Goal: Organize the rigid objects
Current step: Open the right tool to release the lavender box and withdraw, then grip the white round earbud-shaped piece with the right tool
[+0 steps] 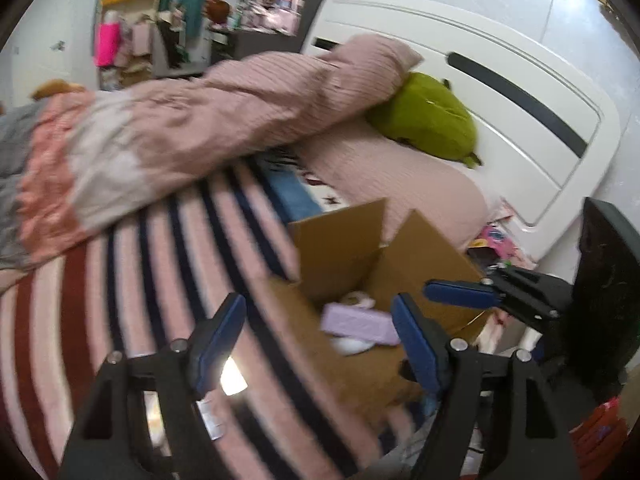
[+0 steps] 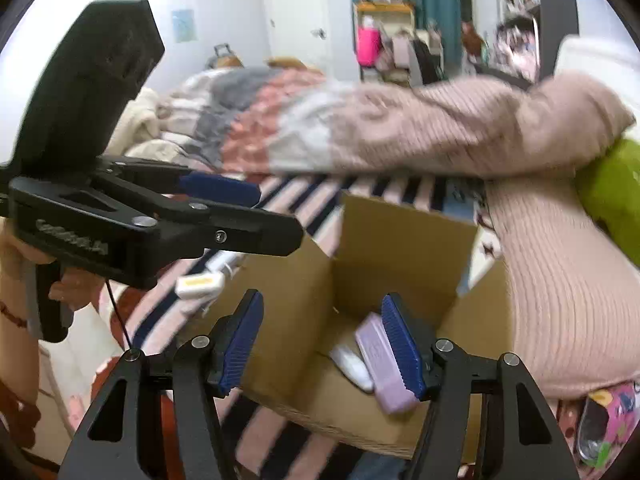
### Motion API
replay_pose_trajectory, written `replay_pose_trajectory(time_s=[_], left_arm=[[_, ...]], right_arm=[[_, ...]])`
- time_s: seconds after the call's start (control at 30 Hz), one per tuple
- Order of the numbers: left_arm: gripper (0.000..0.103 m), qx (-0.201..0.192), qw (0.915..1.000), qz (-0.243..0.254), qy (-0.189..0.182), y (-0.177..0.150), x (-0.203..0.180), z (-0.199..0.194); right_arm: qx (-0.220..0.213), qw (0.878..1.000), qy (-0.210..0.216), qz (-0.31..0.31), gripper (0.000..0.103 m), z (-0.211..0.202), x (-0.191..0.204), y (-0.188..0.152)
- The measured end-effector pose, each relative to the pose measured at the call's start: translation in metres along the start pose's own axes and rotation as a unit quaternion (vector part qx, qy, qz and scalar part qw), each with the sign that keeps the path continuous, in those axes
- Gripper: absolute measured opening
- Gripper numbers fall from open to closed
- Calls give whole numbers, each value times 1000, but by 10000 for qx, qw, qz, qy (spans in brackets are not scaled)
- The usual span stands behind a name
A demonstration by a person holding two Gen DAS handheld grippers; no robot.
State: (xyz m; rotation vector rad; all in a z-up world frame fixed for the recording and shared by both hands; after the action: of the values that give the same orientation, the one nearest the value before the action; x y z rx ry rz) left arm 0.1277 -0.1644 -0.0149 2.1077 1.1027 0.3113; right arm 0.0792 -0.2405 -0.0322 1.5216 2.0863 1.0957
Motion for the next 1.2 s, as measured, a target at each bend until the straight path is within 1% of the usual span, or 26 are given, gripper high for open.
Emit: replay_pose_trajectory(time_s=[0.07, 0.17, 0.23, 0.33, 0.5, 0.6, 0.63, 0.67, 0.7, 0.73, 0.8, 0.83, 0.9, 0.93, 1.03, 1.07, 1.1, 1.13, 1.2], left_arm=[[75, -94, 9994, -13, 323, -10, 22, -19], [75, -164, 9980, -88, 602, -25, 51, -37], [76, -225, 9965, -119, 801, -39, 74, -47], [76, -275, 9946, -218, 974, -66, 108, -54], [78, -156, 9914, -508, 1195, -116, 161, -37], [78, -83, 9902, -790, 1150, -139, 182, -18], [78, 42, 9893, -868, 1172, -146, 189, -12], [78, 190, 9864, -929, 1345, -154, 197, -7], [78, 259, 9837, -945, 1505, -158, 202, -4], [78, 274, 9827, -944, 1569, -162, 204, -3], [78, 267, 9838, -1045, 1430, -171, 204, 2], [78, 307, 9837, -1093, 1391, -174, 205, 5], [78, 423, 9807, -1112, 1552, -179, 211, 8], [78, 440, 9799, -1077, 1618, -180, 211, 7], [78, 367, 9806, -1149, 1544, -180, 212, 5], [78, 339, 9808, -1185, 1512, -180, 213, 5], [78, 317, 9810, -1217, 1479, -180, 212, 4], [78, 312, 9811, -1245, 1449, -180, 210, 4], [78, 303, 9820, -1244, 1386, -180, 207, 6]], right_arm=[[-119, 9996, 223, -92, 58, 1, 27, 0], [-151, 9986, 421, -271, 58, 8, 65, -4], [-87, 9976, 562, -404, 58, 20, 91, -9], [148, 9958, 761, -480, 58, 46, 123, -22], [532, 9916, 1073, -490, 58, 98, 162, -50], [722, 9901, 1130, -424, 58, 128, 171, -68], [827, 9897, 1103, -388, 58, 142, 171, -75], [948, 9892, 1061, -360, 58, 156, 169, -82], [1038, 9888, 1018, -332, 58, 166, 167, -89], [1129, 9885, 969, -264, 58, 177, 163, -96], [1230, 9884, 867, -194, 58, 195, 155, -105], [1143, 9908, 678, -259, 58, 203, 150, -107], [972, 9939, 285, -442, 58, 210, 142, -107], [943, 9943, 190, -468, 58, 212, 139, -107], [862, 9958, 19, -310, 58, 216, 126, -104], [849, 9960, -55, -270, 49, 216, 121, -104], [871, 9956, -138, -302, 36, 217, 119, -104], [912, 9948, -232, -378, 26, 217, 116, -107], [935, 9943, -250, -448, 26, 208, 113, -111]])
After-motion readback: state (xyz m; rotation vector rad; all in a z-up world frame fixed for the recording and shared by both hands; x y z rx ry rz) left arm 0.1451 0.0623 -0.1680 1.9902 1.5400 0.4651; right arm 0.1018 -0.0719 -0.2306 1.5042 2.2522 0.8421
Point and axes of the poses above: each gripper's, at about its wrist camera, not at the fingertips, and z roughly the way its jaws point, x to its left, y to its top, the point moved 10 cm from there along z, roughly the way its jaws point, and after that the axes turned 8 degrees about z, right-handed, at the moved point
